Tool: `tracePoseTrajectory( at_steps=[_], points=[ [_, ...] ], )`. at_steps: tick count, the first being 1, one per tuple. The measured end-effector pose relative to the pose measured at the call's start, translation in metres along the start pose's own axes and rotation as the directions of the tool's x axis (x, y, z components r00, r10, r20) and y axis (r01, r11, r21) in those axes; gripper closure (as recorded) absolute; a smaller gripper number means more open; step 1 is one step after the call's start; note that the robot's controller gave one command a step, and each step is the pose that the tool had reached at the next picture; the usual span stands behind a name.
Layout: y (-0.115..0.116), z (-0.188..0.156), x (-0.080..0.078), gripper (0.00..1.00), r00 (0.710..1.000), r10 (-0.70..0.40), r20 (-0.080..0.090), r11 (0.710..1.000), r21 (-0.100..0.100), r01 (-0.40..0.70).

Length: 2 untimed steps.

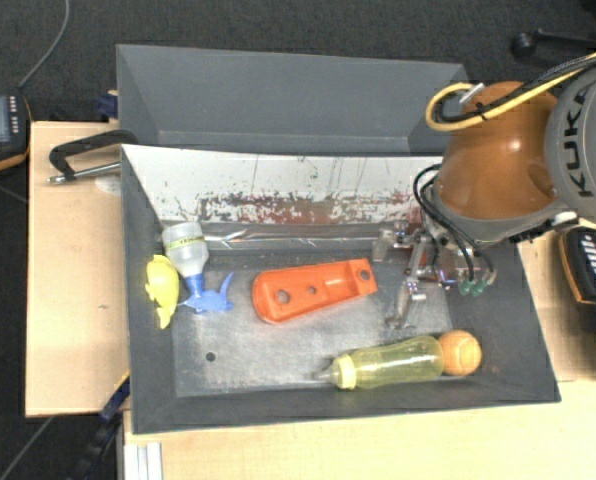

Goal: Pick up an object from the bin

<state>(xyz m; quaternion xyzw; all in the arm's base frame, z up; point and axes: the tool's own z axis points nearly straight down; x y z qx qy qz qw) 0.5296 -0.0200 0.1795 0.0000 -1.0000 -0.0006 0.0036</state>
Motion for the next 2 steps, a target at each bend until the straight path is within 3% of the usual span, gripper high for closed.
tracePoseTrajectory(
  at_steps=[1,2],
  points=[
    [0.000,-0.005,-0.002,0.00,1.000,-0.001,0.009,1.000,0.001,0.001],
    [0.037,0.044,-0.028,0.00,0.990,-0.138,0.008,0.990,0.001,0.138]
  ],
)
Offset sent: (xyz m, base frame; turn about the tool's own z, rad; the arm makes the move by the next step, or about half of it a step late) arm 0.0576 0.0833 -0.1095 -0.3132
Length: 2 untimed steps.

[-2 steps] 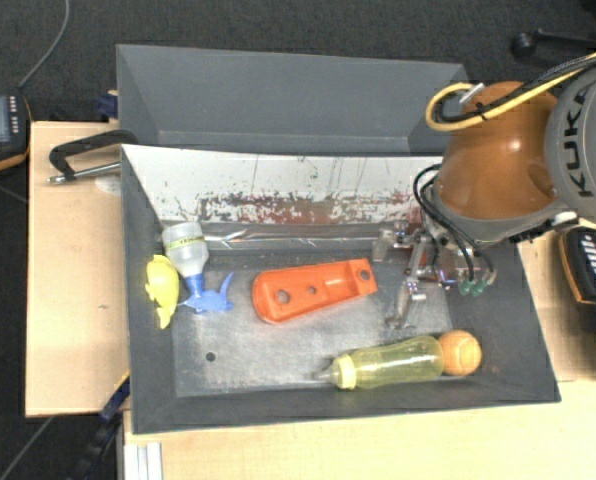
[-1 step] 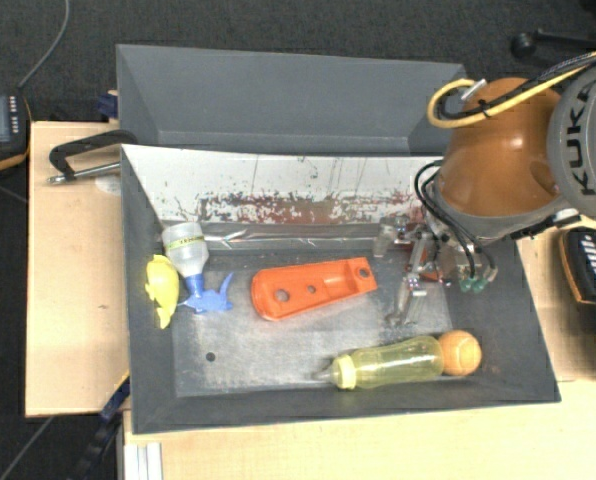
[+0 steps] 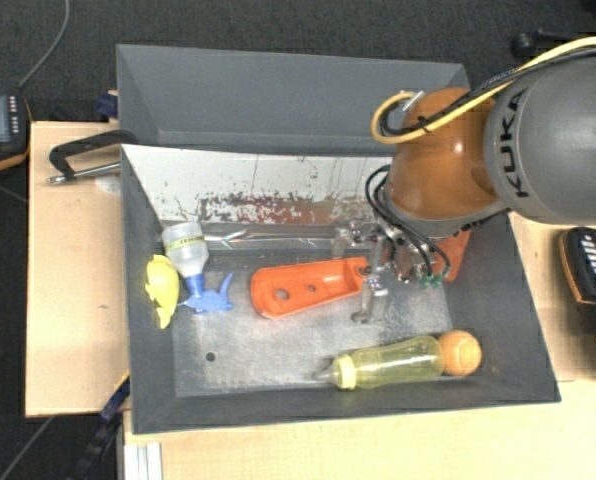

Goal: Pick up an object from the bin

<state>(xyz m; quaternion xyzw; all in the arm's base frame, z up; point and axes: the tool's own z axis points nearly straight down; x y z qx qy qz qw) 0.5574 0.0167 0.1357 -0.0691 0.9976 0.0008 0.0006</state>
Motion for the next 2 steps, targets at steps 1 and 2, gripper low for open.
tracePoseTrajectory(
  at_steps=[1,2],
  points=[
    [0.0397,-0.0056,-0.0261,0.00,0.993,-0.119,0.010,0.993,0.000,0.119],
    [0.0409,-0.0017,-0.0243,0.00,0.996,-0.086,0.003,0.996,-0.001,0.086]
  ],
)
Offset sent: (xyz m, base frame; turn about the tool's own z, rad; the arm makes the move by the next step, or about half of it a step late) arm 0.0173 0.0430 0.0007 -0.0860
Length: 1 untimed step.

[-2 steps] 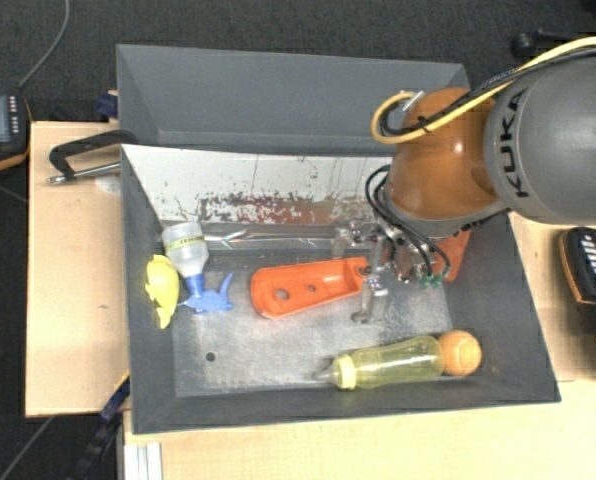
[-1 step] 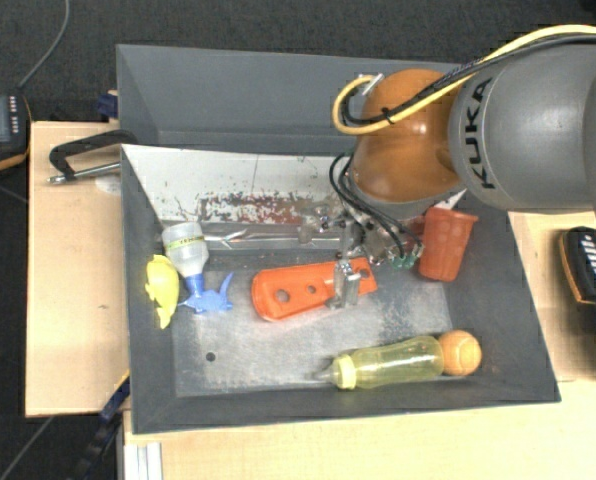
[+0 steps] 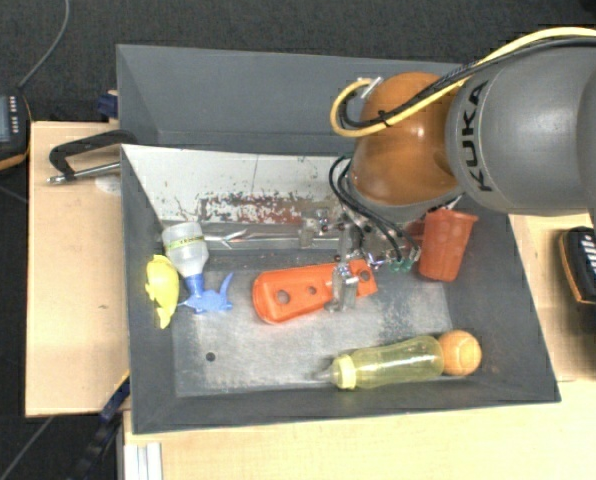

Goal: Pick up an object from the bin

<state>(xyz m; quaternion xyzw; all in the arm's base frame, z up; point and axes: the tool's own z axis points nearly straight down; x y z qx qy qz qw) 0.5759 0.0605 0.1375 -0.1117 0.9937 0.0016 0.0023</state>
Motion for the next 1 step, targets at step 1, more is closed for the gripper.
tracePoseTrajectory(
  at_steps=[1],
  points=[
    [0.0183,0.0568,0.0028,0.00,0.997,-0.073,0.010,0.997,0.001,0.073]
  ],
)
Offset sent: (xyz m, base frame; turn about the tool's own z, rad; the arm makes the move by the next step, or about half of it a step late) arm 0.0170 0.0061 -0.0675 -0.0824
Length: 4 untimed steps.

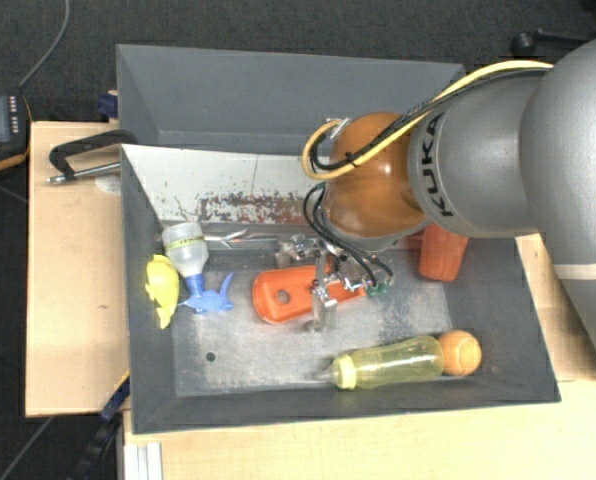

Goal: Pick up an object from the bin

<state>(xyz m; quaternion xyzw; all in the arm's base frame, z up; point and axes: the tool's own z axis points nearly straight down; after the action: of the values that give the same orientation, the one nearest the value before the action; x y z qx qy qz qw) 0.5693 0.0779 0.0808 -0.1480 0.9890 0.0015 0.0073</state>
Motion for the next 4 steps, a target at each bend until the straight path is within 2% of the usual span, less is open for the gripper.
tracePoseTrajectory(
  at_steps=[1,3,4],
  points=[
    [-0.017,0.010,-0.021,1.00,1.000,-0.009,-0.003,1.000,-0.002,0.009],
    [-0.017,0.005,-0.020,1.00,1.000,-0.009,-0.006,1.000,-0.002,0.009],
    [-0.017,-0.005,-0.021,1.00,1.000,-0.009,-0.002,1.000,-0.002,0.009]
  ],
)
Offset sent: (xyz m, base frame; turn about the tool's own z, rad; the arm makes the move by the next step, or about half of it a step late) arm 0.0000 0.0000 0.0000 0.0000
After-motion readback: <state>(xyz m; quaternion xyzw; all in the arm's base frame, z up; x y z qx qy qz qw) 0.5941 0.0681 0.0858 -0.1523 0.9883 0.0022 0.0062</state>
